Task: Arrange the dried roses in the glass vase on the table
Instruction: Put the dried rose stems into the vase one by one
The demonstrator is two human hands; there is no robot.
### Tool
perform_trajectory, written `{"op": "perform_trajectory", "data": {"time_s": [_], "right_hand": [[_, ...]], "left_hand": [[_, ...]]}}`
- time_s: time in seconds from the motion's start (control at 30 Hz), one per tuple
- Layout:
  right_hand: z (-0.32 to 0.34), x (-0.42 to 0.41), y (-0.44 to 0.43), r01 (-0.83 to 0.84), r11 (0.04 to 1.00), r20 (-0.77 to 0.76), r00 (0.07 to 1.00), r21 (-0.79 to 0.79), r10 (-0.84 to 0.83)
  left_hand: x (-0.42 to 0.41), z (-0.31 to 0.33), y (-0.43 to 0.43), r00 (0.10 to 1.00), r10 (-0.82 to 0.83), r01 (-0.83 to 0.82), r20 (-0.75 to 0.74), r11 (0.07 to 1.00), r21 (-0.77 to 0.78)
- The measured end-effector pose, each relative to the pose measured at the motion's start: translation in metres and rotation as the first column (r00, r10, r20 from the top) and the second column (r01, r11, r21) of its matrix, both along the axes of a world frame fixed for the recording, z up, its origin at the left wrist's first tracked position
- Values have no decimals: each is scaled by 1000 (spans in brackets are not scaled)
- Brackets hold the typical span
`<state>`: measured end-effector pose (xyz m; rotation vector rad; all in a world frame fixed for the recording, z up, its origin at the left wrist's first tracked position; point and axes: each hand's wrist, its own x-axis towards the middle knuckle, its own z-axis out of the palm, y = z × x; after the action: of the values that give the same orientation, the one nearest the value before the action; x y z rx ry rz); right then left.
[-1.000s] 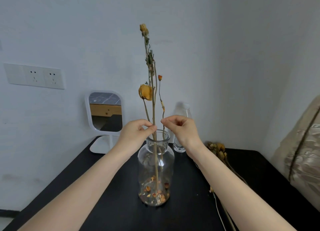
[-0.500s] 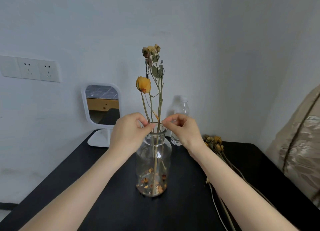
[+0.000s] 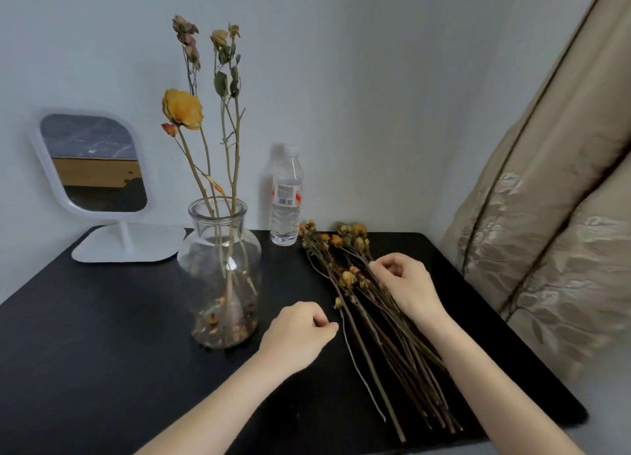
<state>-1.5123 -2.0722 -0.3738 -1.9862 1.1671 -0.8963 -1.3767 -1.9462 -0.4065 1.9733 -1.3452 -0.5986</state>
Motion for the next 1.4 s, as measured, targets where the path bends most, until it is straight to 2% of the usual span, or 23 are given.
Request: {"op": "perform_trajectory", "data": {"time_s": [0.13,0.37,0.5,0.67,0.77,0.97,1.27,1.4], "right_hand": [[-21,-31,-16,38,998,-227,974,48,-26],[-29,-24,-19,-14,999,-385,923,-47,-5],[-26,-3,-18,-120,993,-504,858,-2,102],[-27,13,-17,-125,992,-643,759,7,100],[-28,15,-15,-92,996,-664,745,-12,61],[-26,17,-13,-64,997,-673,740,-53,11],[-15,10,-20,-1,1000,-519,855,3,2],[-12,7,-21,3,1000,-482,876,23,8]], "left_hand": [[-11,-15,-30,997,65,-64,-29,997,37],[-23,-26,-61,993,116,-113,-27,990,82],[-23,-29,-69,990,141,-138,-17,984,110],[-21,-31,-74,965,176,-154,-194,980,128],[-21,-30,-73,945,195,-165,-263,978,131],[-24,-24,-67,931,203,-191,-303,979,67],[-19,-13,-59,916,189,-195,-353,981,18],[-16,-11,-57,915,192,-201,-355,980,13]]}}
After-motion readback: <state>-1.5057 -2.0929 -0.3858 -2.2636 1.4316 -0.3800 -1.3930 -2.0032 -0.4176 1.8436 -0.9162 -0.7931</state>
